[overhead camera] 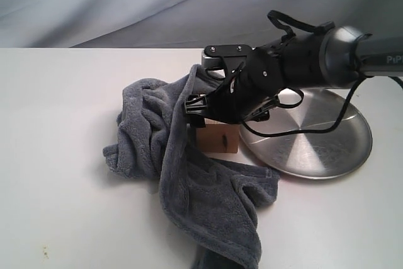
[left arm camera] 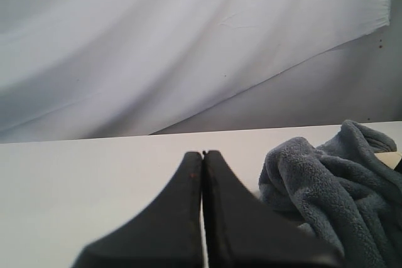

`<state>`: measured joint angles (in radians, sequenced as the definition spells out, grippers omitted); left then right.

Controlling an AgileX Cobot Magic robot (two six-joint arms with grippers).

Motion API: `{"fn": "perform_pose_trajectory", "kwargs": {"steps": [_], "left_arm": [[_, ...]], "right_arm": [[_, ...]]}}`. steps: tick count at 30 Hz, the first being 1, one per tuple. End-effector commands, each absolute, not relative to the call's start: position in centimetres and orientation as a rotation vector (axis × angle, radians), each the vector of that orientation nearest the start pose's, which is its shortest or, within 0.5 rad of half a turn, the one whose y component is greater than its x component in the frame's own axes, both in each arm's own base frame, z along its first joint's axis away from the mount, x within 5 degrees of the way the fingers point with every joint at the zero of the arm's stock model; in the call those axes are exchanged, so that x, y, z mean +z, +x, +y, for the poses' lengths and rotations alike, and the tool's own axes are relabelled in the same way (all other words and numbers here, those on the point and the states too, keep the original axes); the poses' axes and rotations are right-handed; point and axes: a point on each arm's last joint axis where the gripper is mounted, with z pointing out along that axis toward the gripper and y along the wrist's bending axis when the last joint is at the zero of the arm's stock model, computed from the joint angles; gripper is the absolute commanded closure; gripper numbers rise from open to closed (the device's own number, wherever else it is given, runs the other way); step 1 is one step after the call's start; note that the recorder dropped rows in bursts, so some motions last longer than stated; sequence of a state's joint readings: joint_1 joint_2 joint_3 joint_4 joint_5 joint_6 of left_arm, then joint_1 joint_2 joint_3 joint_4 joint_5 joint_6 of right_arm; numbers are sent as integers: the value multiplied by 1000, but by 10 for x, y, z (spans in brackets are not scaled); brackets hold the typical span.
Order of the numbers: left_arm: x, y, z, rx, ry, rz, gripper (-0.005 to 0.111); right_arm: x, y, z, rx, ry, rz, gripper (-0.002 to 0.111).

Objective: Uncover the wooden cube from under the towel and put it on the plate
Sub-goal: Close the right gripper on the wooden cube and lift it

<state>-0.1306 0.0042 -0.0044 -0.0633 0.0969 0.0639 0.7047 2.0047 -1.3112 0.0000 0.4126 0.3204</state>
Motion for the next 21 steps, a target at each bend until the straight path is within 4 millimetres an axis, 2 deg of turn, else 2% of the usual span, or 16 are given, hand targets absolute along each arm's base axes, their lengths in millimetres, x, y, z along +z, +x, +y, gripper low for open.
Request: {"fn": "perform_pose_trajectory", "kwargs": {"steps": [1, 6, 10, 13, 21], "left_arm": [[205, 56, -8, -108, 102, 1567, 107], [205, 56, -8, -108, 102, 1567, 107], [205, 56, -8, -108, 102, 1567, 107], [205, 56, -8, -108, 102, 1567, 107], [205, 56, -8, -108, 102, 1567, 107]], "right_arm": [[181, 320, 269, 391, -487, 2544, 40], [199, 318, 266, 399, -496, 2496, 40], [198, 318, 266, 391, -501, 2504, 40], [196, 317, 264, 372, -512, 2524, 40], [172, 310, 264, 300, -569, 2614, 39]]}}
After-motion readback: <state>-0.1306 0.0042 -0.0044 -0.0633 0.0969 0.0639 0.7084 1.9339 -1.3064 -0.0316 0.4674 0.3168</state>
